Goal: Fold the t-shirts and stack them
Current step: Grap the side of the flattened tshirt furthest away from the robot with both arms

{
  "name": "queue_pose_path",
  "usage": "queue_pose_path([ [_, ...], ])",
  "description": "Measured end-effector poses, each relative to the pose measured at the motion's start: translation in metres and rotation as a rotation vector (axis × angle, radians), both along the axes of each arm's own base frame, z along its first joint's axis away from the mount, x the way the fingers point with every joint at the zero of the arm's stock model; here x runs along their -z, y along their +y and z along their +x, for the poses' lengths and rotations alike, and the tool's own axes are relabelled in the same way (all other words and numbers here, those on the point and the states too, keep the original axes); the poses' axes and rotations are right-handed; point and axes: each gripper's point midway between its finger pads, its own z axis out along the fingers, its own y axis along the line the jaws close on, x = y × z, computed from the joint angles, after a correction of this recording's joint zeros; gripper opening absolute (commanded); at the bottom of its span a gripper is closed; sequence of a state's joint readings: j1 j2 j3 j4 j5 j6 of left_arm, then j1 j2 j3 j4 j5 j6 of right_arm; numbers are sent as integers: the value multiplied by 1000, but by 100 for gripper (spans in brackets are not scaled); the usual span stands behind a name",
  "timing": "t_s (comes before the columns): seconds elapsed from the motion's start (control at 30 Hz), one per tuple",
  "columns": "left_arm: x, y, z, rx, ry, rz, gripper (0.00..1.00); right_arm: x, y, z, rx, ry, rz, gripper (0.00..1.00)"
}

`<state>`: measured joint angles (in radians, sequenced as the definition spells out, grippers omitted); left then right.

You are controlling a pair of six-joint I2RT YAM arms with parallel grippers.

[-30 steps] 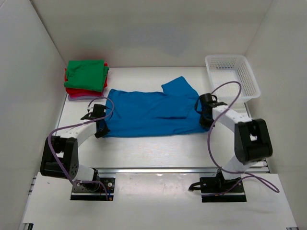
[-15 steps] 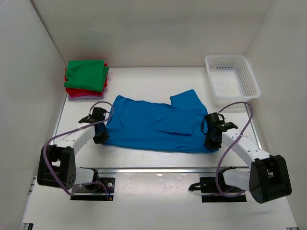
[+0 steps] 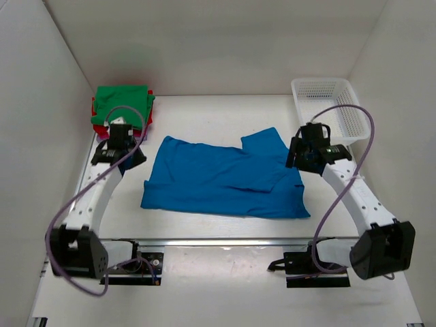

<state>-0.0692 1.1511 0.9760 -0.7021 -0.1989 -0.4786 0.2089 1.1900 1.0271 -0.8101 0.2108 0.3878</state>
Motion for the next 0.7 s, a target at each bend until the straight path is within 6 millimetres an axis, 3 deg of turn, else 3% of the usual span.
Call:
queue_pose_path([
  [0.07,6,-4,22,8,21,1,40,-2,7,22,-34,-24,-5,61],
  [0.23,53,-18,70,51,106,3,36,23,33,74,-135,-35,-18,61],
  [0.33,72,-29,114,90,124,-4,36,31,45,113,-157,-37,-33,61],
  [0.4,81,-35,144,107,119,-4,37,30,53,142,-168,-74,-35,61],
  [0.5,91,-43,178,118,109,-2,39,23,59,169,-174,-118,-37,61],
  [0.7,104,-55,216,125,108,6,41,13,67,210,-186,-175,-55,61],
])
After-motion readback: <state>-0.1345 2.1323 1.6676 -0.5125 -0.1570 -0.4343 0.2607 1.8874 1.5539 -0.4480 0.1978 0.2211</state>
